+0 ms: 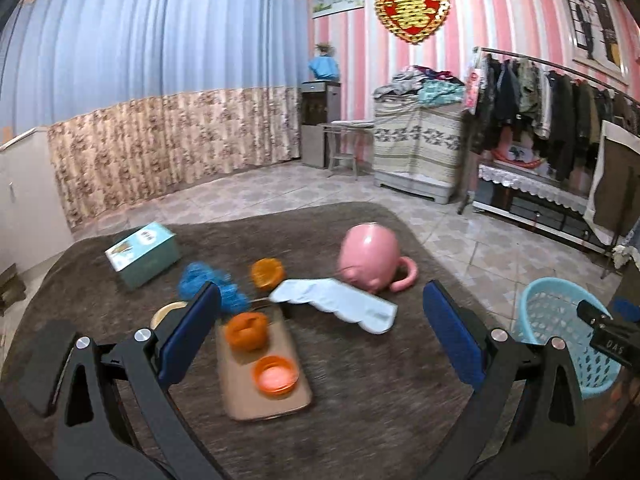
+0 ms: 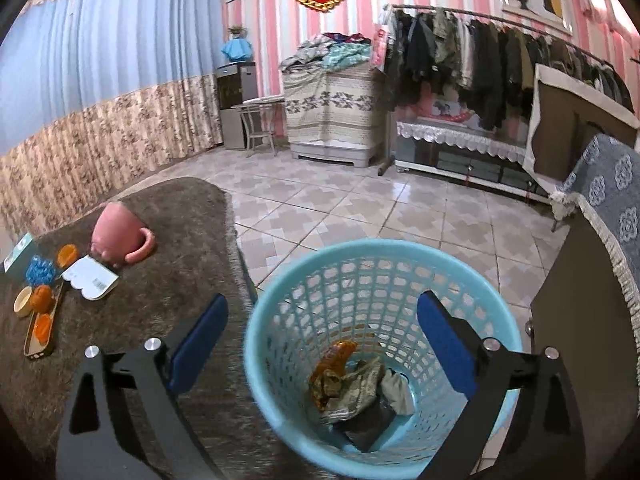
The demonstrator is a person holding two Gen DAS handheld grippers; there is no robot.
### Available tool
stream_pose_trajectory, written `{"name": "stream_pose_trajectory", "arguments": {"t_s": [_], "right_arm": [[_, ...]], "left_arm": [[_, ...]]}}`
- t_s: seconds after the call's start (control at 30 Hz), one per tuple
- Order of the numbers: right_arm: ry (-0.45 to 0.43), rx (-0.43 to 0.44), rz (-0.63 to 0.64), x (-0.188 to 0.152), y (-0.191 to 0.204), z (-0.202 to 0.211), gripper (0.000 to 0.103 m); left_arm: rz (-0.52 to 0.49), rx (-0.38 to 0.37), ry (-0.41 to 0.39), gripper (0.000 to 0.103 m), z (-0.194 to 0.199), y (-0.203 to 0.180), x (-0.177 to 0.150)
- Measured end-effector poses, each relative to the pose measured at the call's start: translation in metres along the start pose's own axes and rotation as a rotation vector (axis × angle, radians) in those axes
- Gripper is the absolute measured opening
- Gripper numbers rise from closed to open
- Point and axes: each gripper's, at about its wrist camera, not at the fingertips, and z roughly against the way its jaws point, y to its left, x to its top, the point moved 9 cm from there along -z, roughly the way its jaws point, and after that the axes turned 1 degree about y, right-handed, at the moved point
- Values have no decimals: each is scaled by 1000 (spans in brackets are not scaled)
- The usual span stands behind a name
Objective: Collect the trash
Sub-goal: 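Return to the tray and grasp the orange lid with the right gripper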
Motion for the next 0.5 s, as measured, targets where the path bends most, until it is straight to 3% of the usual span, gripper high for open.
{"name": "stream_pose_trajectory", "arguments": {"t_s": [0.3,0.5], "right_arm": [[-23,34,118,-2,56,8,94],[-20,115,160,-11,94,13,94]], "left_arm": [[1,80,7,98,13,56,-14],[31,127,44,98,15,93,-35]]}}
